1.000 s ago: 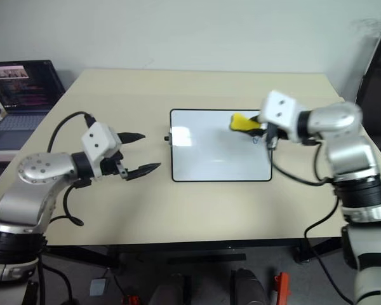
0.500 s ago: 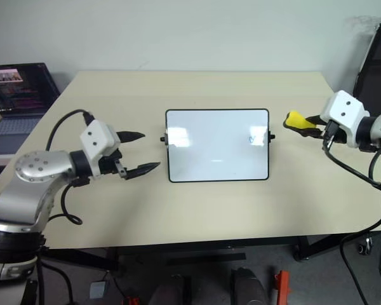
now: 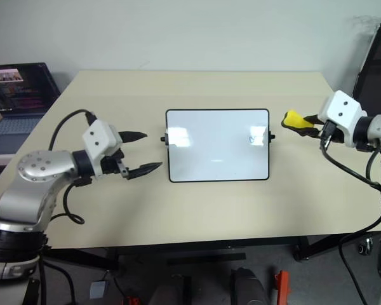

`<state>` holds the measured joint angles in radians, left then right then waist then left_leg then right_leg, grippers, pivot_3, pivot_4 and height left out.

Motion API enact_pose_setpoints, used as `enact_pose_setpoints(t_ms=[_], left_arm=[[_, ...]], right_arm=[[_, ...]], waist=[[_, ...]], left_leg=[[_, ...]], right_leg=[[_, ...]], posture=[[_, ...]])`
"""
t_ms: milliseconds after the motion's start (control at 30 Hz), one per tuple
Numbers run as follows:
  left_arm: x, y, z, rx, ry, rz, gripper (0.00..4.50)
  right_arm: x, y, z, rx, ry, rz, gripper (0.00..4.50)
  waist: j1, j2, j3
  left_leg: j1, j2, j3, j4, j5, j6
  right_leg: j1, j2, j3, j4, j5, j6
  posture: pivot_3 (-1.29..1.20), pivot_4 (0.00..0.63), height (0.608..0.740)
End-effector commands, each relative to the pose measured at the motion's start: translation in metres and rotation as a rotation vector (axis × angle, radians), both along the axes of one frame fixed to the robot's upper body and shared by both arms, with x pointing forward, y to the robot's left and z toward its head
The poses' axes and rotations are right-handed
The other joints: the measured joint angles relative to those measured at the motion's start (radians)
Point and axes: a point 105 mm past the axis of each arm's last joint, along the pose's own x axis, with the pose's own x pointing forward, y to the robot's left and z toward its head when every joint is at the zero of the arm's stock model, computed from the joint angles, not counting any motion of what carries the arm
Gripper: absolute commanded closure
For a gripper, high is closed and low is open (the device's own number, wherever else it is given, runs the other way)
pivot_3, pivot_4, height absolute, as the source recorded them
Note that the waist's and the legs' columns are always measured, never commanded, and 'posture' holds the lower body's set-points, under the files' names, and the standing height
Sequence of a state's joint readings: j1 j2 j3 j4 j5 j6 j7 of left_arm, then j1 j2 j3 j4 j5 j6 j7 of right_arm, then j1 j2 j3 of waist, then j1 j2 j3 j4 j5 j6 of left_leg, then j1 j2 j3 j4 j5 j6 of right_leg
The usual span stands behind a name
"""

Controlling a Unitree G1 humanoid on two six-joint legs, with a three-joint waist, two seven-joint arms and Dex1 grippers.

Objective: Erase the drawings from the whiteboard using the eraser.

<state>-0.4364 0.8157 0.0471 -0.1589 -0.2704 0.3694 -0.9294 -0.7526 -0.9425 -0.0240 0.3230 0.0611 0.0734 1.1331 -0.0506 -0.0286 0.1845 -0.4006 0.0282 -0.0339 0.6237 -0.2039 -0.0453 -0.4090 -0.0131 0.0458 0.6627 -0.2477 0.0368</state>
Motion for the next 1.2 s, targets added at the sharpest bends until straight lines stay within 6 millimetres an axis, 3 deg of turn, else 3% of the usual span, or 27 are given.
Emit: enact_pose_setpoints(t_ms=[33,133,333,567,700,933,1200], left_arm=[[-0.003,-0.004,0.013,0.008,-0.052,-0.024,0.0],[-0.002,-0.006,0.012,0.009,-0.05,-0.029,0.0],[-0.001,-0.02,0.009,-0.005,-0.043,-0.07,0.0],[-0.001,-0.021,0.007,-0.009,-0.041,-0.077,0.0],[-0.001,-0.02,0.007,-0.007,-0.042,-0.073,0.0],[-0.002,-0.016,0.007,-0.007,-0.043,-0.058,0.0],[-0.002,-0.014,0.006,-0.007,-0.044,-0.047,0.0]], right_arm=[[-0.001,0.004,0.016,0.004,-0.057,0.022,3.81],[0.001,0.014,0.017,0.021,-0.068,0.046,3.81],[0.022,0.057,0.015,0.089,-0.113,0.08,3.81],[0.055,0.074,-0.01,0.032,-0.124,-0.03,3.81],[0.062,0.08,-0.015,0.002,-0.118,-0.041,3.81],[0.069,0.083,-0.04,-0.157,-0.098,-0.066,3.81],[0.046,0.096,-0.085,-0.209,0.086,0.029,3.81]], waist=[[0.0,0.0,0.0],[0.0,0.0,0.0],[-0.006,0.0,0.0],[0.0,0.0,0.0],[0.001,0.0,0.0],[-0.001,0.0,0.0],[-0.005,-0.001,-0.001]], left_leg=[[0.0,0.0,0.0,0.0,0.0,0.0],[0.0,0.0,0.0,0.0,0.0,0.0],[0.0,0.0,0.0,0.0,0.0,0.0],[-0.001,0.0,0.0,0.0,0.0,0.0],[-0.001,0.0,0.0,0.0,0.0,0.0],[0.0,0.0,-0.001,0.0,0.0,0.0],[0.003,0.0,-0.001,0.002,0.0,0.0]], right_leg=[[0.0,0.0,0.0,0.0,0.0,0.0],[0.0,0.0,0.0,0.0,0.0,0.0],[0.0,0.0,0.0,0.001,0.0,0.0],[0.0,0.0,0.0,0.0,0.0,0.0],[0.0,0.0,0.0,0.0,0.0,0.0],[0.0,0.0,0.0,0.001,0.0,0.0],[0.003,0.0,0.0,0.002,0.001,0.001]], posture=[[0.0,0.15,0.74],[0.0,0.15,0.74],[0.0,0.15,0.74],[0.0,0.15,0.74],[0.0,0.15,0.74],[0.0,0.15,0.74],[0.0,0.15,0.74]])
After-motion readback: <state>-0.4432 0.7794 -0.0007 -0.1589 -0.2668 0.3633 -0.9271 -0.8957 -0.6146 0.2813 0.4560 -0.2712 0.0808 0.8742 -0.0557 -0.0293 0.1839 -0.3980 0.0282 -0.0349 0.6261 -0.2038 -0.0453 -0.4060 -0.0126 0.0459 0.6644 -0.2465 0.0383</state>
